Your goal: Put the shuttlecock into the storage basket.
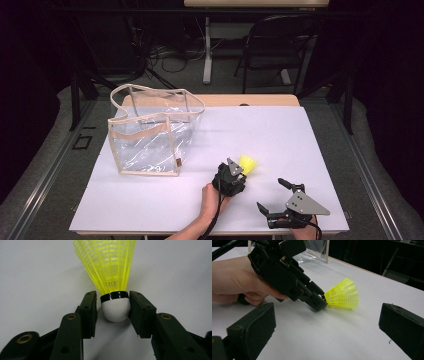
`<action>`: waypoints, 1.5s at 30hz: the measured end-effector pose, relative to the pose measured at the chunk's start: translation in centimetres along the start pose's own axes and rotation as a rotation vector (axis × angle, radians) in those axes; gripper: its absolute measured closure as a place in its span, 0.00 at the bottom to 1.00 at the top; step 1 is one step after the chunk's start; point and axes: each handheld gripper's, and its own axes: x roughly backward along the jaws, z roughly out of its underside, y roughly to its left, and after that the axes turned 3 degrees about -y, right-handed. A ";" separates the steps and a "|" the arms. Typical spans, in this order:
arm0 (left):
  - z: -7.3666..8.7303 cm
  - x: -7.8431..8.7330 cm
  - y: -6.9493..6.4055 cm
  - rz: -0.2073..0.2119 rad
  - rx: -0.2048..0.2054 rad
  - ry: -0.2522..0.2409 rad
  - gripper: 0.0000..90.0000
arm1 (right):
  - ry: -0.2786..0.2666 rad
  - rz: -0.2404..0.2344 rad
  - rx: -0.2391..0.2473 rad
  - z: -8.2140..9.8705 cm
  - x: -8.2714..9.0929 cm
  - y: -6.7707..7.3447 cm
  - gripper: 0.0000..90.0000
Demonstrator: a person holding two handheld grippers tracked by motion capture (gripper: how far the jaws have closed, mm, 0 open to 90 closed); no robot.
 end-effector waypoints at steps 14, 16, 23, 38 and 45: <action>0.1 0.1 0.3 0.040 0.030 -0.015 0.71 | 0.005 0.000 -0.003 0.0 -0.1 0.0 0.01; 0.1 0.2 0.3 0.046 0.026 -0.021 0.72 | 0.006 0.000 -0.004 0.0 0.0 0.0 0.01; -0.1 0.6 0.5 0.052 0.030 -0.039 0.72 | 0.008 0.001 -0.005 0.1 -0.1 -0.1 0.01; 0.0 1.5 0.9 0.057 -0.011 -0.050 0.72 | 0.008 0.002 -0.003 0.0 0.0 0.0 0.01; -0.4 2.6 1.3 0.060 -0.039 -0.068 0.72 | 0.009 0.002 -0.003 0.0 0.0 0.1 0.01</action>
